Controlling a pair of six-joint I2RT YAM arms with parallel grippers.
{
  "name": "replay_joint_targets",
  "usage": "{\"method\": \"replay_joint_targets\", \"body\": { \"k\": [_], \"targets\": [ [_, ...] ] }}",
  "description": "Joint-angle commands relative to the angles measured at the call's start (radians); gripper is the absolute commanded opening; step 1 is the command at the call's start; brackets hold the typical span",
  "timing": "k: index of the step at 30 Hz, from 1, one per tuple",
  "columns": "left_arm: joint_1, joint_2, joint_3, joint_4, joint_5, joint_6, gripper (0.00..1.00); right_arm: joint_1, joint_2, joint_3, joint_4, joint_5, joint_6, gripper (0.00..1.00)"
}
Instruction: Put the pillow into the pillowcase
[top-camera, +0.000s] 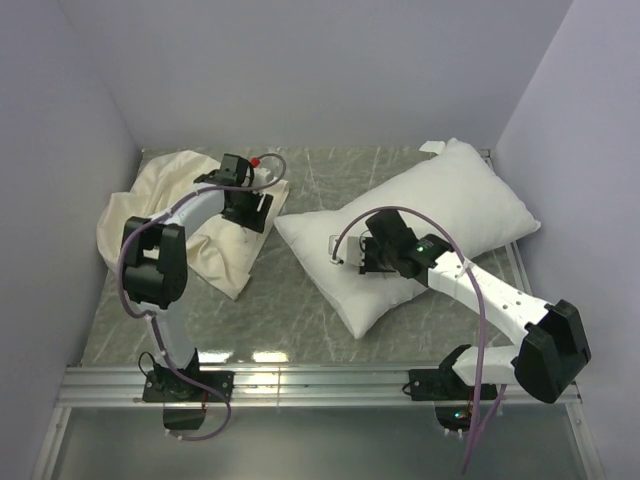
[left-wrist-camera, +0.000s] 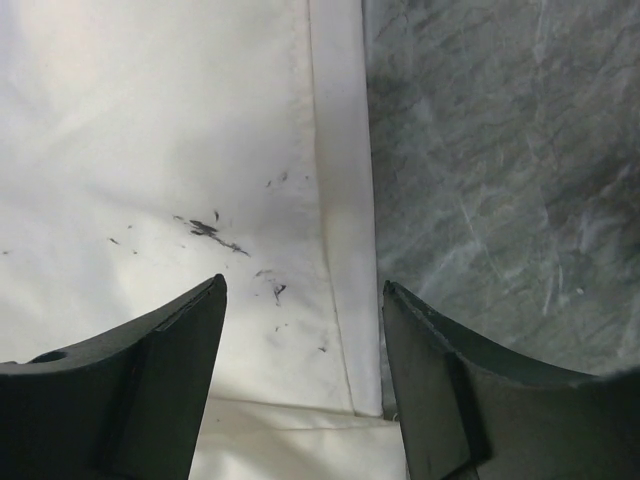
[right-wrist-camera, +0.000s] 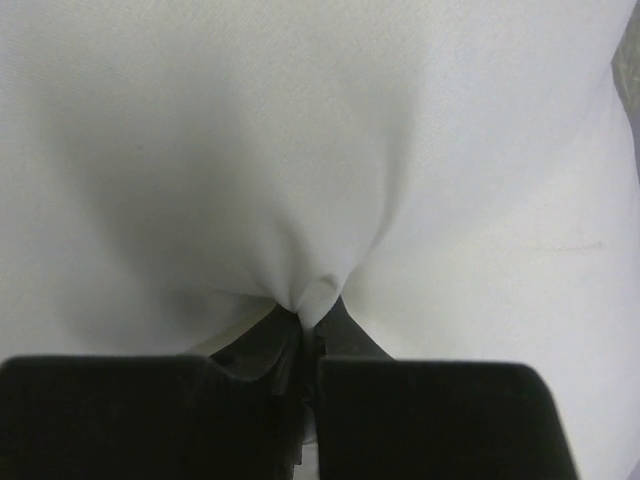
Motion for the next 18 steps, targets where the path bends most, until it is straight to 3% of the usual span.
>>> {"method": "replay_joint_targets", "body": {
  "k": [1,8,18],
  "targets": [
    [-0.043,0.010,0.013,0.064,-0.119,0.002,0.70,-0.049,-0.009,-0.043,-0.076,0.022,0.005,0.00],
    [-0.068,0.077,0.033,0.110,-0.228,0.002,0.65,-0.083,-0.012,-0.039,-0.108,0.008,0.016,0.00],
    [-0.069,0.142,0.094,0.105,-0.240,0.002,0.54,-0.082,-0.023,-0.013,-0.128,-0.014,0.028,0.00]
  ]
}}
